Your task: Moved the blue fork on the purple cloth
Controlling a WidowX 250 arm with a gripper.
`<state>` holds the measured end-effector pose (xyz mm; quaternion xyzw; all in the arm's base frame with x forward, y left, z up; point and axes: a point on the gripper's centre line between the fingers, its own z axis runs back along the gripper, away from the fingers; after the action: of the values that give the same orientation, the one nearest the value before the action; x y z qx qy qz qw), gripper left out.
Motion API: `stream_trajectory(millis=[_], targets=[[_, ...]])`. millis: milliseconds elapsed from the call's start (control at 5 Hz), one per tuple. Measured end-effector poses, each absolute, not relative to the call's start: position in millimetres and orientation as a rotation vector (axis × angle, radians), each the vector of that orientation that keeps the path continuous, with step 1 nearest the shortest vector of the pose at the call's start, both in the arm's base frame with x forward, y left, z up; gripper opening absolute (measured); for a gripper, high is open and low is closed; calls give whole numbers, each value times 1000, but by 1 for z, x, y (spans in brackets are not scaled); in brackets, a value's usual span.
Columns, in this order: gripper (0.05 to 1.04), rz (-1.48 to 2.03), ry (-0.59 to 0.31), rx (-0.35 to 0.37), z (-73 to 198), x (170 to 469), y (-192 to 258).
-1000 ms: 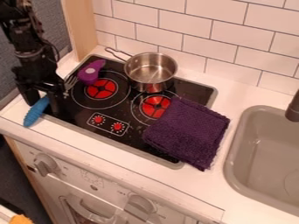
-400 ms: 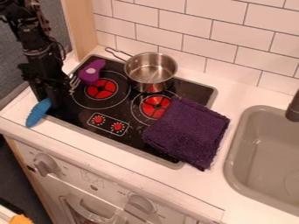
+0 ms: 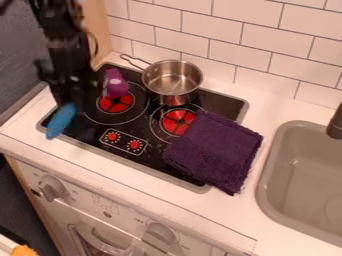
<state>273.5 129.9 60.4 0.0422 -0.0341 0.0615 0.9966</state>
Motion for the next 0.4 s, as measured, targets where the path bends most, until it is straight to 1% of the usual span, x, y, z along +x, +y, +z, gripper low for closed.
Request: stream_trajectory(millis=[200, 400], targets=[[360, 144, -102, 82, 75, 288, 82], [361, 131, -166, 58, 80, 310, 33]])
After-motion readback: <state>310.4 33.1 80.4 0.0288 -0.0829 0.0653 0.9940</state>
